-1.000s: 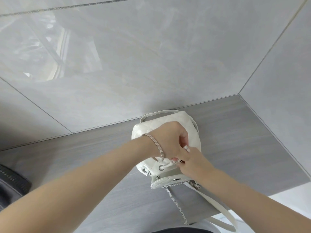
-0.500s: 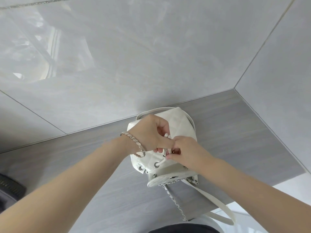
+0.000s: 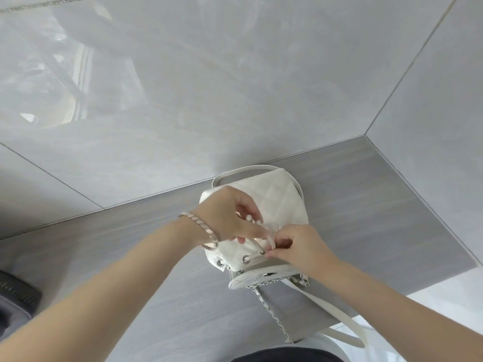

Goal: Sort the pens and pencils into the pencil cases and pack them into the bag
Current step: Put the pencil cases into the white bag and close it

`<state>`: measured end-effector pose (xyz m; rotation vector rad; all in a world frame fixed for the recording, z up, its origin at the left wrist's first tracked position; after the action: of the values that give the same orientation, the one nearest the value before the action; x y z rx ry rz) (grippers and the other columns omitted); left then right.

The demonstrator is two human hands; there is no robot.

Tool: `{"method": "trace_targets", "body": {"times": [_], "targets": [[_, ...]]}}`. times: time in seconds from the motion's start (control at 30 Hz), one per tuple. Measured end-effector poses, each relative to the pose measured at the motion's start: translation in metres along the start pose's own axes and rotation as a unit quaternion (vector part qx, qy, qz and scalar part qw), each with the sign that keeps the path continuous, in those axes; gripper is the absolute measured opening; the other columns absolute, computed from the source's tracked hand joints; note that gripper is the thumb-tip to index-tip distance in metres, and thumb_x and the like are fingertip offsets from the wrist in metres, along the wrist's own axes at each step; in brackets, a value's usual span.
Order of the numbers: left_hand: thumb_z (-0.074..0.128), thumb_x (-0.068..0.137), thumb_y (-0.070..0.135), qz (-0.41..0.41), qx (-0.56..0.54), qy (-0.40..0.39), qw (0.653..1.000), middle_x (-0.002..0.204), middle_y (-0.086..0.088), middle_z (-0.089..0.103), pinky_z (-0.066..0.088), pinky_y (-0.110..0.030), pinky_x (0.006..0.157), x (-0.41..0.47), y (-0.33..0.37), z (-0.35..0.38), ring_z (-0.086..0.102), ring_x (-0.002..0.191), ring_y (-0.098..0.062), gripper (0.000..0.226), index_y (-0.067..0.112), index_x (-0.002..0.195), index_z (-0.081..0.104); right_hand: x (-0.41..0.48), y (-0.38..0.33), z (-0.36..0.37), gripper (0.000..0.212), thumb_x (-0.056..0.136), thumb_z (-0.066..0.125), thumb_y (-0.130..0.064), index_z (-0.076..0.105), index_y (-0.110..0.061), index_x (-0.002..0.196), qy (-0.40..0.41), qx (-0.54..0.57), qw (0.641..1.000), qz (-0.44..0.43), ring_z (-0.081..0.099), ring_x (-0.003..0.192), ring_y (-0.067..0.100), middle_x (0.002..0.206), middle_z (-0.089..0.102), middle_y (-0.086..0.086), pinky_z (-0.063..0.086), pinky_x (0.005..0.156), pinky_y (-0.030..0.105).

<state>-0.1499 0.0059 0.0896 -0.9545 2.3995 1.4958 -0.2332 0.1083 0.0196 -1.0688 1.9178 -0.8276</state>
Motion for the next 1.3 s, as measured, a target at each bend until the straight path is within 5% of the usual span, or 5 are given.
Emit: {"method": "trace_targets", "body": {"times": [0.33, 0.5, 0.97, 1.13, 1.3], "targets": [[0.081, 0.064, 0.012, 0.063, 0.312, 0.328, 0.89, 0.099, -0.014, 0.064, 0.05, -0.042, 0.081, 0.01, -0.04, -0.016, 0.056, 0.093, -0.039, 0.037, 0.008, 0.099, 0.068, 0.028, 0.023, -0.006, 0.023, 0.073, 0.072, 0.002, 0.057, -0.014, 0.065, 0.039, 0.088, 0.991, 0.088, 0.058, 0.042, 0.009, 0.055, 0.062, 0.005, 0.053, 0.057, 0.026], [0.063, 0.084, 0.023, 0.091, 0.199, 0.067, 0.974, 0.113, -0.006, 0.058, 0.045, -0.028, 0.085, 0.029, -0.029, 0.05, 0.058, 0.096, -0.021, 0.037, 0.012, 0.119, 0.056, 0.017, 0.026, -0.013, 0.024, 0.069, 0.079, -0.008, 0.057, -0.017, 0.067, 0.107, 0.08, 0.987, 0.086, 0.058, 0.048, 0.009, 0.059, 0.06, 0.001, 0.055, 0.063, 0.032], [0.046, 0.093, 0.037, -0.03, 0.024, -0.01, 0.999, 0.069, 0.007, 0.056, 0.044, -0.023, 0.079, 0.042, -0.052, 0.041, 0.054, 0.078, -0.014, 0.032, 0.011, 0.096, 0.064, -0.024, 0.004, 0.002, 0.032, 0.073, 0.053, -0.052, 0.068, -0.025, 0.081, 0.017, -0.159, 0.984, -0.08, 0.053, 0.076, -0.001, 0.074, 0.06, -0.012, 0.039, 0.064, 0.017], [0.036, 0.094, 0.05, -0.044, -0.021, -0.03, 0.998, 0.115, -0.009, 0.066, 0.041, -0.033, 0.103, 0.037, -0.055, 0.037, 0.059, 0.109, -0.022, 0.05, 0.013, 0.111, 0.064, -0.003, -0.019, -0.017, 0.019, 0.079, 0.069, -0.027, 0.061, -0.038, 0.065, 0.02, -0.088, 0.992, -0.09, 0.047, 0.056, 0.0, 0.056, 0.054, -0.021, 0.028, 0.052, 0.016], [0.045, 0.08, 0.066, -0.046, -0.023, -0.048, 0.998, 0.072, 0.005, 0.045, 0.03, -0.021, 0.06, 0.039, -0.057, 0.036, 0.042, 0.066, -0.011, 0.044, 0.024, 0.077, 0.059, 0.031, -0.006, -0.016, 0.013, 0.075, 0.072, -0.029, 0.069, -0.016, 0.074, 0.029, -0.028, 0.998, -0.04, 0.048, 0.06, 0.012, 0.06, 0.056, -0.002, 0.037, 0.061, 0.031]]}}
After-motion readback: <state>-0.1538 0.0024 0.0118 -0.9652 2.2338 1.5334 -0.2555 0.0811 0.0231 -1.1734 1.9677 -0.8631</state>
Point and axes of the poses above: each hand's wrist, its own x-axis towards the middle knuckle, its own z-axis out of the palm, y = z × x, the point moved 7 cm from there along x, towards the middle knuckle
